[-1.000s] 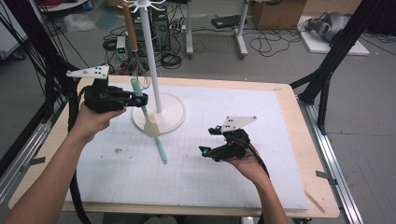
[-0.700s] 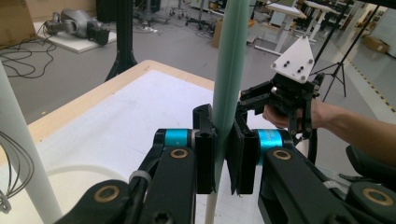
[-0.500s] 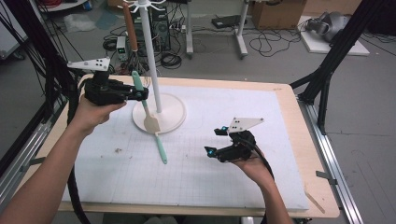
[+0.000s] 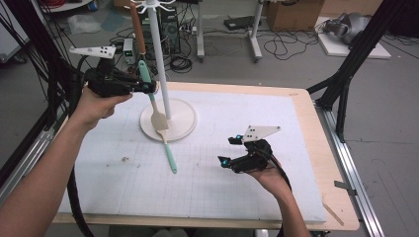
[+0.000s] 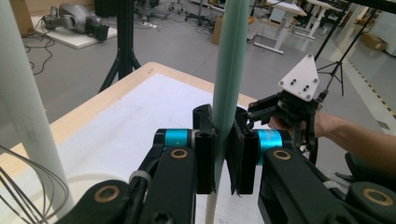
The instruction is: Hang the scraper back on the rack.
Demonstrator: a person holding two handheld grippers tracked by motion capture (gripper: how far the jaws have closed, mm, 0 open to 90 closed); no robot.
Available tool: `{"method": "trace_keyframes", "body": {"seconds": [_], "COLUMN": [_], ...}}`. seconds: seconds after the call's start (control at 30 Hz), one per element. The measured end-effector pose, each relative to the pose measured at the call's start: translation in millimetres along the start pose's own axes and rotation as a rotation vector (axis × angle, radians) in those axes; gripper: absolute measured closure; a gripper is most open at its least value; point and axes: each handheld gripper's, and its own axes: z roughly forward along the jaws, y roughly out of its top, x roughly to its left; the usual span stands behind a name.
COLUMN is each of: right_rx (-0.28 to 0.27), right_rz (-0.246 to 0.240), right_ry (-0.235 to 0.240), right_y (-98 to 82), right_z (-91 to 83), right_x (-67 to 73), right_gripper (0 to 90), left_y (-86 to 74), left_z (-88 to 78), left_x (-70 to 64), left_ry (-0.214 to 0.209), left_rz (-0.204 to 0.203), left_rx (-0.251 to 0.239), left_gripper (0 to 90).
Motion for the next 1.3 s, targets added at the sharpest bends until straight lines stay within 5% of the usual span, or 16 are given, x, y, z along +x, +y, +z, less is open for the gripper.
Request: {"method": "trace_keyframes", "body": {"seconds": [0.77,1.3], "right_rx": [0.0,0.0], "right_rz": [-0.015,-0.038], "right_ry": [-0.009,-0.004], "right_y": [4.0,12.2], "right_z": [-5.0,-0.9], "right_x": [-0.5,1.4], "right_gripper": [22.0,22.0], "left_y": [56.7,73.2], "left_z": [-6.5,-12.8], "left_x": [18.3,30.5], "left_ry": [-0.007,0.009], "left_rz": [0.011,-0.012], "left_rx": [-0.003,-0.02], "left_gripper": [82.1,82.1]}}
